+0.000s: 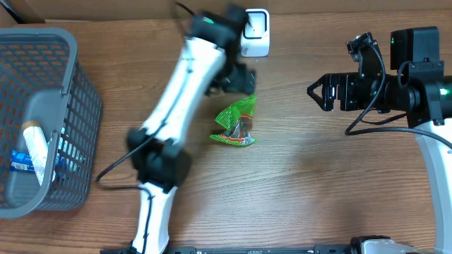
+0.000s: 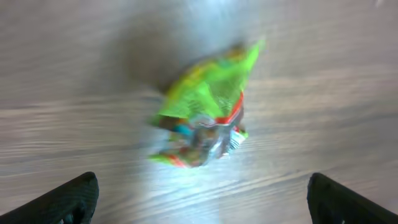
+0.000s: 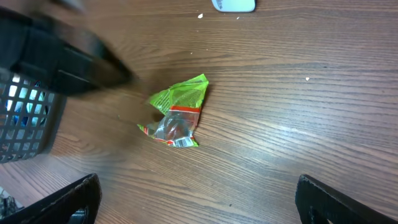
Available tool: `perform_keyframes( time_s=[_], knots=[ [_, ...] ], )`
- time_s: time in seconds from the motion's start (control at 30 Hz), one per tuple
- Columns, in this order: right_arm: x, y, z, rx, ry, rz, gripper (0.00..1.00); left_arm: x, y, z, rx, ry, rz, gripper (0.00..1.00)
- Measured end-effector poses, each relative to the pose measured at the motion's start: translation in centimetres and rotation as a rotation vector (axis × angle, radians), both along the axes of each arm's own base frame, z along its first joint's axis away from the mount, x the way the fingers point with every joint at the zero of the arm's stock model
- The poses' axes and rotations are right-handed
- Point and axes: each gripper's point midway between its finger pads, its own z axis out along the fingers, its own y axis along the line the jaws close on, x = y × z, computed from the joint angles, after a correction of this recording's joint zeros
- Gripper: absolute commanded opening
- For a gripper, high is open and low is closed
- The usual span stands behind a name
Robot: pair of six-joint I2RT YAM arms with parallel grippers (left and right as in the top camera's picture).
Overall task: Scan the item barcode
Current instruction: 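Lift the green bag out and place it on the table centre, then reach the left gripper into the basket and grasp the white tube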
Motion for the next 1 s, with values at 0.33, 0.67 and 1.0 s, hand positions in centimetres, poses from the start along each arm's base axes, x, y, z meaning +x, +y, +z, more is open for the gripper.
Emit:
perform_keyframes(
  time_s=[0.33, 0.67, 1.0],
  knots=[
    [0.0, 0.0, 0.0, 0.0, 0.0, 0.0, 1.0, -2.0, 21.4, 15.3, 0.016, -0.406, 0.5, 0.99],
    [0.0, 0.0, 0.0, 0.0, 0.0, 0.0, 1.0, -10.7, 39.0, 9.0, 0.137, -0.164, 1.058, 0.99],
    [0.2, 0.0, 0.1, 0.001, -0.007, 0.0, 1.0, -12.0, 44.6, -2.4, 0.183, -0.049, 1.222, 1.0]
  ],
)
